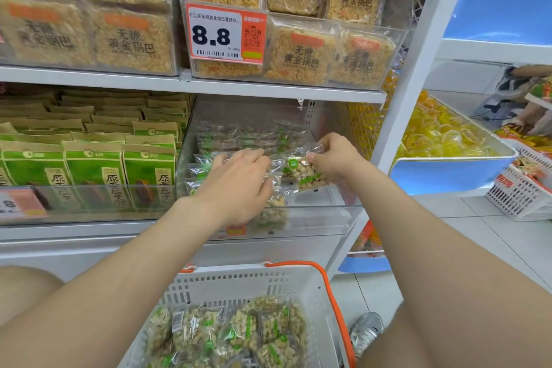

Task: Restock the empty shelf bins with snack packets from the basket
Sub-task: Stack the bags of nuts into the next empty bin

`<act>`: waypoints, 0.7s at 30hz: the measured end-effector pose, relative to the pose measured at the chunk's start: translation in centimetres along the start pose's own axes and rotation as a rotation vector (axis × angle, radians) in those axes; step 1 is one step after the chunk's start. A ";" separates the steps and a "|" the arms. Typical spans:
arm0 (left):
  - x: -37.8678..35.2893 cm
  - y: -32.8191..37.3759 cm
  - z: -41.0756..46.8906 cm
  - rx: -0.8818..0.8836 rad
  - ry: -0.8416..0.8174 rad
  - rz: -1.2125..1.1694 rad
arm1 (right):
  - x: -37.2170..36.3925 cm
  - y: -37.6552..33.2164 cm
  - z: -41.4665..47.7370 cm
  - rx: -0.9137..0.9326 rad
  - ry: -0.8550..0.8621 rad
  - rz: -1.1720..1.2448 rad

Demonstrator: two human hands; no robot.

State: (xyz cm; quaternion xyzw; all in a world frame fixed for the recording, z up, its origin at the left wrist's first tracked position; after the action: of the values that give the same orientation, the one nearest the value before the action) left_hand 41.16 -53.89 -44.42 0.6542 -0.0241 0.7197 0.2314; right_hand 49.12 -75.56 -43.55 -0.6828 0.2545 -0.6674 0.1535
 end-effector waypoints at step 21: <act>-1.0 -0.7 0.2 0.007 -0.115 -0.006 | -3.3 -1.7 1.9 -0.252 -0.183 0.347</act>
State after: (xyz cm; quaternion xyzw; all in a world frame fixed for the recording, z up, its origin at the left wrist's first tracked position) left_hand 41.65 -53.67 -45.48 0.6954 -0.0326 0.6802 0.2295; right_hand 51.31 -72.59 -45.47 -0.7003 0.4345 -0.5292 0.2018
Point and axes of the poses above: each hand's wrist, its own z-axis towards the middle knuckle, its own x-axis out of the back of the hand, y = z × x, the point moved 1 cm from there along z, towards the middle knuckle, and after that the axes turned 8 degrees about -z, right-handed, at the moved point
